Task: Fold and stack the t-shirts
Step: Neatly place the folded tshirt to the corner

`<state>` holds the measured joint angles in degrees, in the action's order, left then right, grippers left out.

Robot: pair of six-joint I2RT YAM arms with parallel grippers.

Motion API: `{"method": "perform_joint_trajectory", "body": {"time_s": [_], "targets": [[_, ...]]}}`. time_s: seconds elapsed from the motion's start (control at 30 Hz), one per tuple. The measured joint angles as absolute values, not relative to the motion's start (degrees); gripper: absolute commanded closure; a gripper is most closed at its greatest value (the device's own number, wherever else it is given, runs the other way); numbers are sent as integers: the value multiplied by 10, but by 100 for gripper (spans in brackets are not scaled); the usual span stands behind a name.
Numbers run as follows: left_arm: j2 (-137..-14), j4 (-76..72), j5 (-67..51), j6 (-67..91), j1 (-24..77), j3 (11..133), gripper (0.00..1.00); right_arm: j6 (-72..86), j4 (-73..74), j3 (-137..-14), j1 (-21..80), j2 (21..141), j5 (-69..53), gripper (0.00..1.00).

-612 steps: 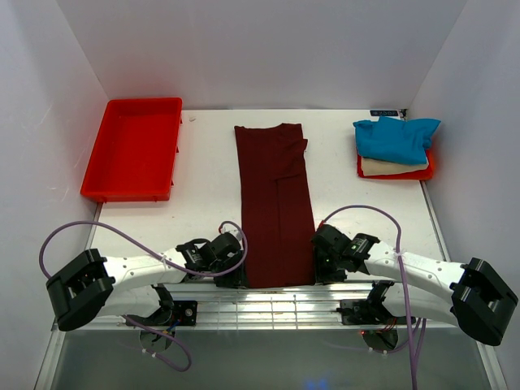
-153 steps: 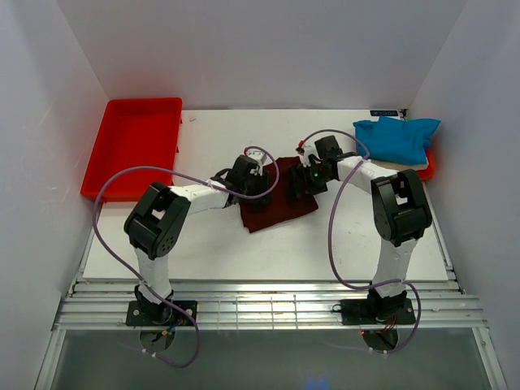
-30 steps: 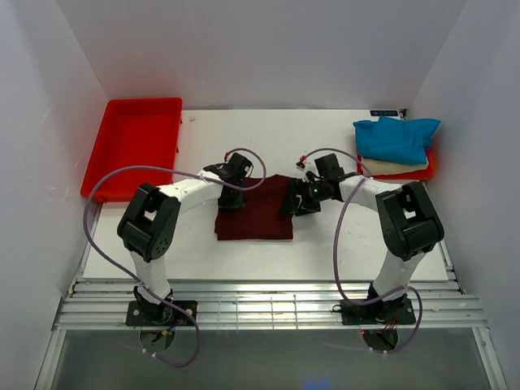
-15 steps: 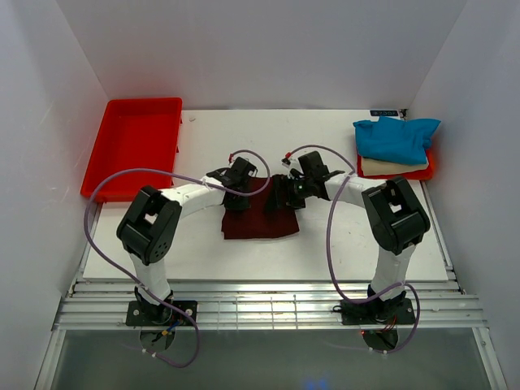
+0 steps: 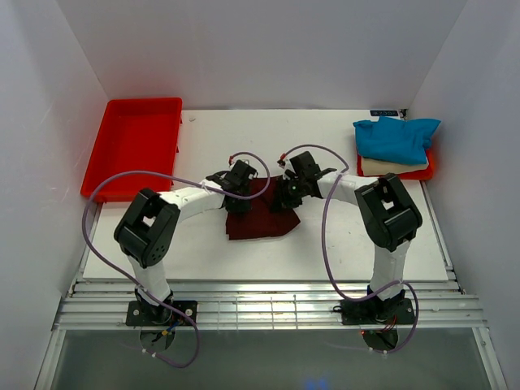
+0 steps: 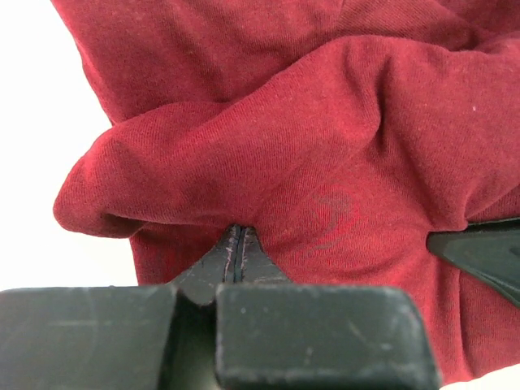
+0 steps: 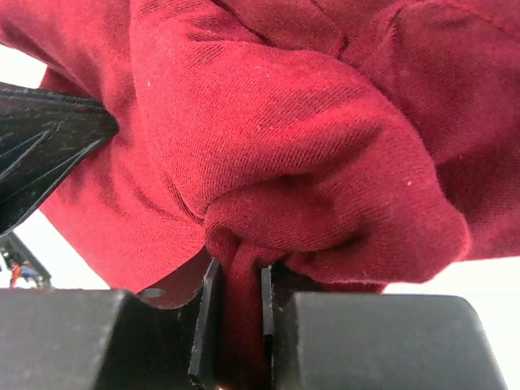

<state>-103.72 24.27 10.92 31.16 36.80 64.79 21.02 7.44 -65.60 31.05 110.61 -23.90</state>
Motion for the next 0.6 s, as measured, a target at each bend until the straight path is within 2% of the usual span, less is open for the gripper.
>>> {"method": "perform_joint_trajectory", "body": {"time_s": [0.13, 0.27, 0.43, 0.6], "targets": [[-1028, 261, 110, 312, 371, 649, 100, 194, 123, -680, 320, 1099, -184, 92], [-1009, 310, 113, 309, 374, 682, 100, 150, 218, -745, 326, 1096, -70, 92], [-954, 331, 117, 307, 374, 735, 100, 91, 311, -856, 296, 1095, 35, 92], [-882, 334, 118, 318, 373, 719, 100, 47, 356, -947, 249, 1095, 92, 92]]}}
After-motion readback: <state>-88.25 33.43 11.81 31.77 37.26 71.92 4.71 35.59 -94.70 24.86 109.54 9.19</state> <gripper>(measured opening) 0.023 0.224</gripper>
